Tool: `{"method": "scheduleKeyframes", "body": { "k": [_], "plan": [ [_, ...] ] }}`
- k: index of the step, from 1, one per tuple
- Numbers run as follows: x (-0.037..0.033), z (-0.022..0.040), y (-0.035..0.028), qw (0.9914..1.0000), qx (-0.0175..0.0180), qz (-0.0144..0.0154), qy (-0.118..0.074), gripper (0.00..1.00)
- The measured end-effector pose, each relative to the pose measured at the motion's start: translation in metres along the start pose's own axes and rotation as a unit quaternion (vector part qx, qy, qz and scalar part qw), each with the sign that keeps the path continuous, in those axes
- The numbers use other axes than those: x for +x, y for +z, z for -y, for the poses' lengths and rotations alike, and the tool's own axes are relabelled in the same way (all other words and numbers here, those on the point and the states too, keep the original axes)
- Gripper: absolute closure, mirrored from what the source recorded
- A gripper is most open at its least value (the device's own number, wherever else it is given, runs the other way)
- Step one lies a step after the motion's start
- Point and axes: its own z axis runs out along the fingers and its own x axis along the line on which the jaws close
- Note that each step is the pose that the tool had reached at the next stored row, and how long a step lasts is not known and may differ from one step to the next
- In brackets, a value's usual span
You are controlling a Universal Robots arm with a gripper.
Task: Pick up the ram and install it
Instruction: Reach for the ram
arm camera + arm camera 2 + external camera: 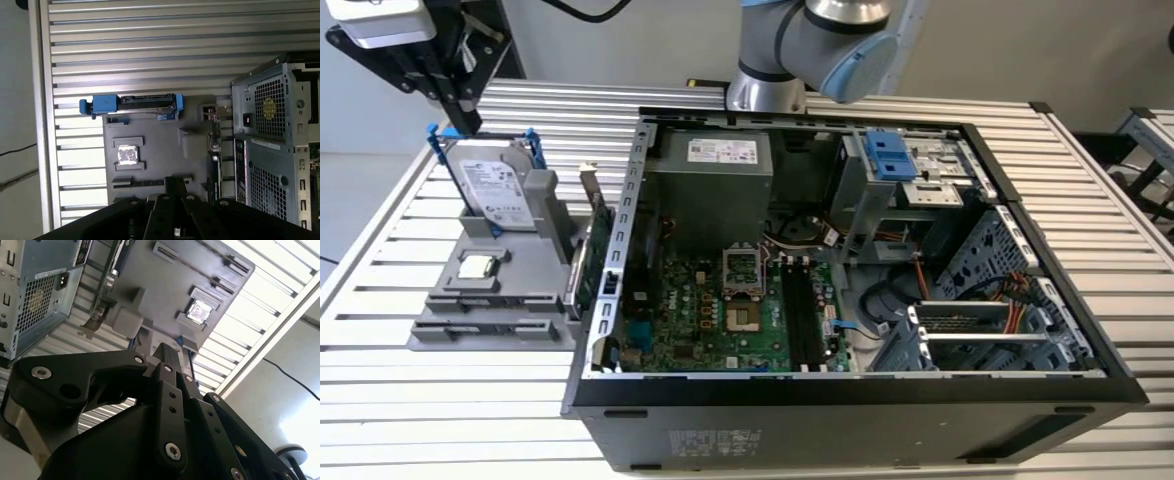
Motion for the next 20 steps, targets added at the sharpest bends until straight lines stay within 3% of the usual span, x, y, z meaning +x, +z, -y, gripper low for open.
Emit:
{"method": "scheduleKeyframes", "body": {
  "k": [20],
  "plan": [
    [0.0047, 0.0003, 0.0, 1.0, 0.0, 0.0, 0.0, 1.0]
  ]
}}
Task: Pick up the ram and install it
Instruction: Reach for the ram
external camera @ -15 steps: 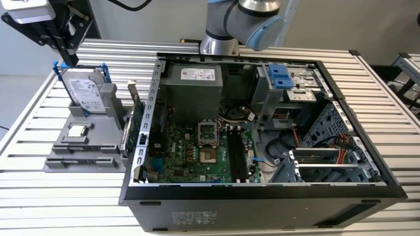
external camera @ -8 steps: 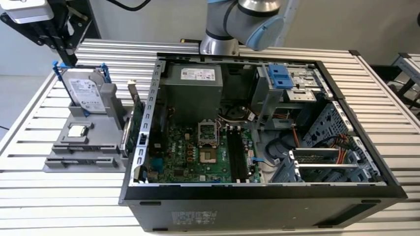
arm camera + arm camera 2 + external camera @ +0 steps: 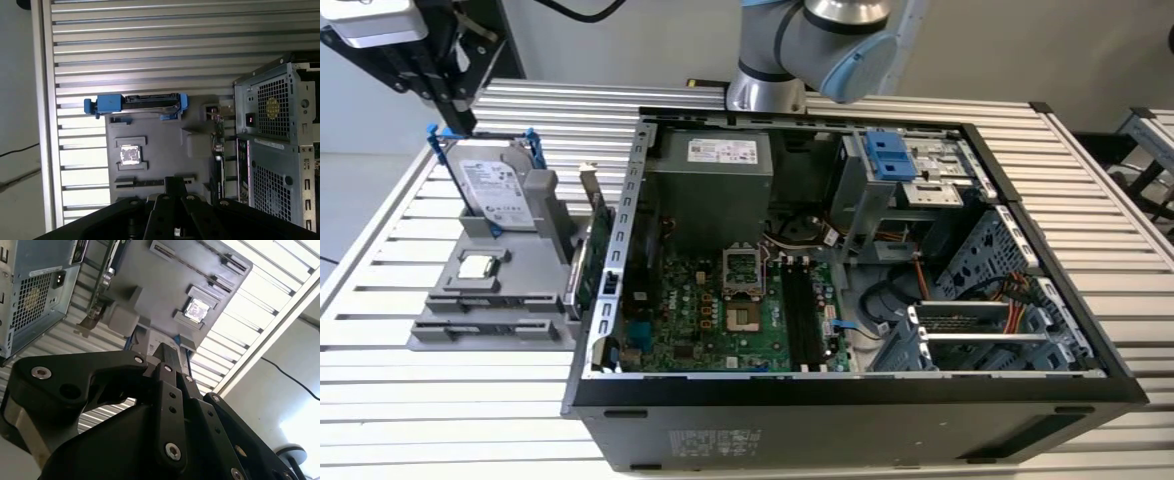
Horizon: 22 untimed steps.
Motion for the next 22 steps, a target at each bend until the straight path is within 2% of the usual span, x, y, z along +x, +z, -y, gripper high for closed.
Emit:
{"method": "scheduleKeyframes", "body": {
  "k": [17, 22],
  "plan": [
    [0.0128, 0.0009, -0.0003, 1.0, 0.0, 0.0, 0.0, 1.0],
    [0.0151, 0.0031, -0.0002, 1.0, 0.0, 0.0, 0.0, 1.0]
  ]
}}
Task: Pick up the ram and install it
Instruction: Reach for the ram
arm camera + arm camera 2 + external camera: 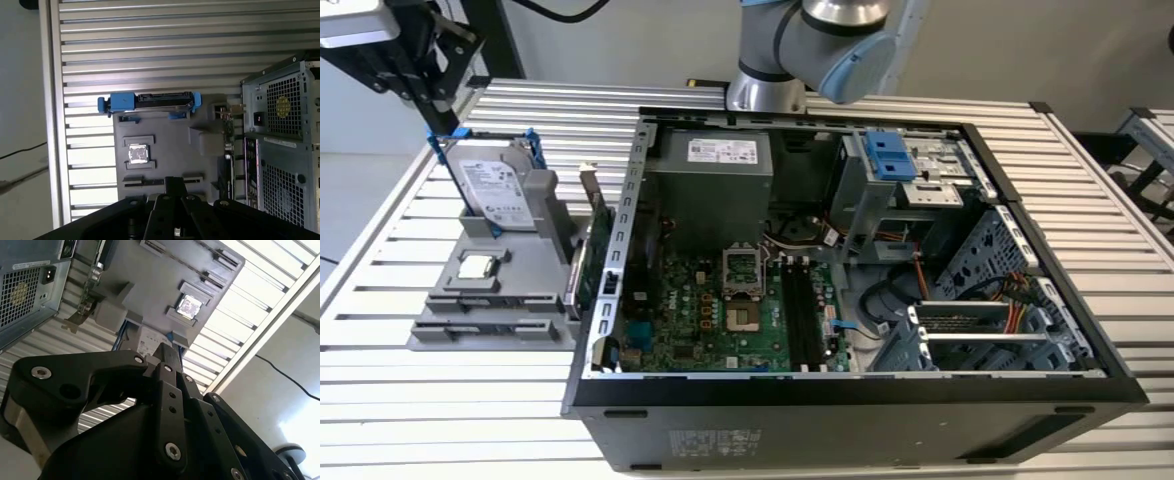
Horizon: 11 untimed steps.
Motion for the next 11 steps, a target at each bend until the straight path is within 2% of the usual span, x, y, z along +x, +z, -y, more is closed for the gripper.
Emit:
{"method": "scheduleKeyframes", "body": {
  "k": [11],
  "plan": [
    [0.0034, 0.0091, -0.0003, 1.0, 0.0, 0.0, 0.0, 1.0]
  ]
}}
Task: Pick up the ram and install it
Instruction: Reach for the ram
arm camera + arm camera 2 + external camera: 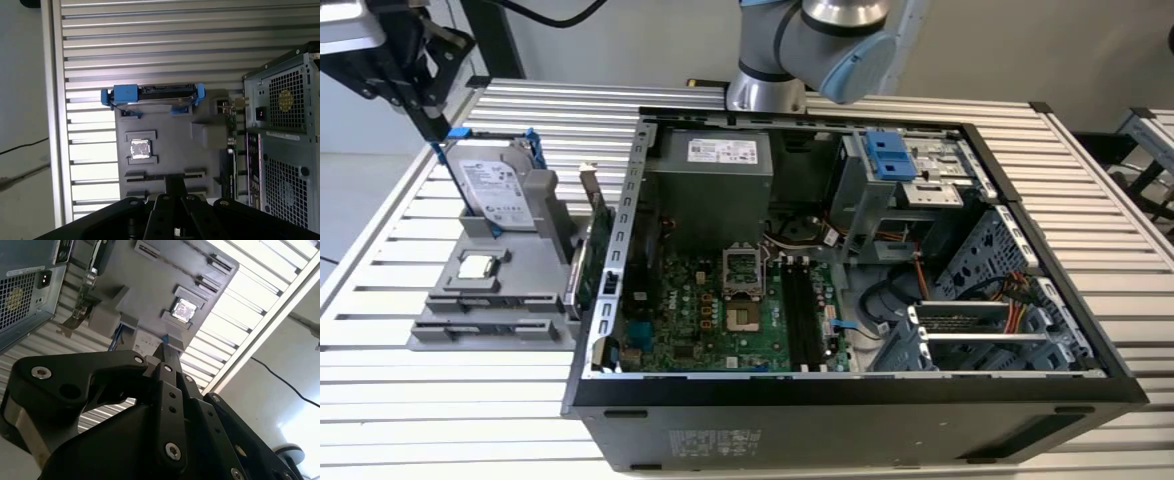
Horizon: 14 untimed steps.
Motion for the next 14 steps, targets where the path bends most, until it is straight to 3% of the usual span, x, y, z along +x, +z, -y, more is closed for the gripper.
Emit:
{"method": "scheduleKeyframes", "body": {
  "k": [14],
  "plan": [
    [0.0002, 0.0051, -0.0002, 1.0, 0.0, 0.0, 0.0, 1.0]
  ]
}}
